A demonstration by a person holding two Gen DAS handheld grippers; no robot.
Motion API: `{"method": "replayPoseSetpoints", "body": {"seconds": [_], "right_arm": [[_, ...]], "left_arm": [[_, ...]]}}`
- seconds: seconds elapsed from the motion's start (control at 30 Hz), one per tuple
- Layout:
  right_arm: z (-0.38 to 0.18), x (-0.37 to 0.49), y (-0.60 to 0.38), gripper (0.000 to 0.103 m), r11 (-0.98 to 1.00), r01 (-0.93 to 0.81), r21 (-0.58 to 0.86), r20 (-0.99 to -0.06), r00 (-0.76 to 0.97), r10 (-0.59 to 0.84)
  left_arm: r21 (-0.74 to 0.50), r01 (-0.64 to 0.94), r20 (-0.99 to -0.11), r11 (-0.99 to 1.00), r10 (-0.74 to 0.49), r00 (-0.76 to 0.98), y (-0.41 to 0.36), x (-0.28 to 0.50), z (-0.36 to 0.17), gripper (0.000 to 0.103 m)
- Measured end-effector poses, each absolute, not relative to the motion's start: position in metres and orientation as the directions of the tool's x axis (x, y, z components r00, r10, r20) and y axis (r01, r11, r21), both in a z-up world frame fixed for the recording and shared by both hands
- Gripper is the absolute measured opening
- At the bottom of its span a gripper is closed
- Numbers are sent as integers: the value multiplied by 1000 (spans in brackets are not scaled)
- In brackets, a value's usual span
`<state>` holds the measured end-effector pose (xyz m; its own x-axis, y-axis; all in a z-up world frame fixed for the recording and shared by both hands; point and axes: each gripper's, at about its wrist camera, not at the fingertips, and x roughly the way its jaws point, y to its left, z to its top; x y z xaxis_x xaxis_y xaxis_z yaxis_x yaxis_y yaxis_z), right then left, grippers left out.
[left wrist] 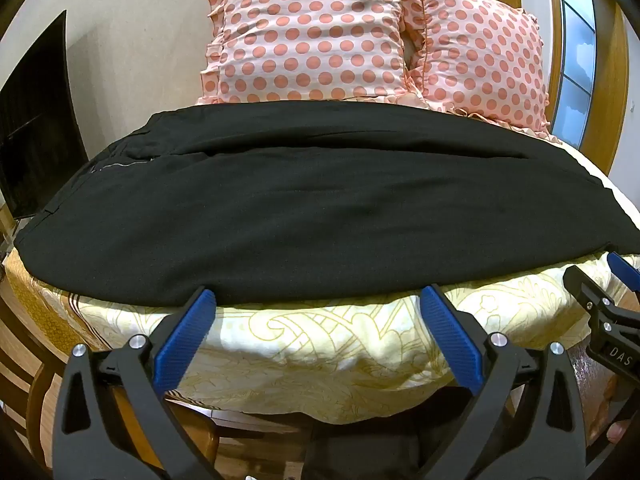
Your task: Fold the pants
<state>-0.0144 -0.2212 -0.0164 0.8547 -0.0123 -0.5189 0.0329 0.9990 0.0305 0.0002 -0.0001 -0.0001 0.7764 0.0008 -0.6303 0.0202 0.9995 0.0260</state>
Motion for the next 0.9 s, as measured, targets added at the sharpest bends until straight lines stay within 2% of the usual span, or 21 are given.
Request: {"method": "replayPoseSetpoints", "body": {"seconds": [0.9], "right_arm": [[-16, -15, -222, 102, 999, 33, 30, -515, 857, -13]], "left_arm": [[26, 20, -624, 999, 0, 781, 0, 0, 0, 101]]}}
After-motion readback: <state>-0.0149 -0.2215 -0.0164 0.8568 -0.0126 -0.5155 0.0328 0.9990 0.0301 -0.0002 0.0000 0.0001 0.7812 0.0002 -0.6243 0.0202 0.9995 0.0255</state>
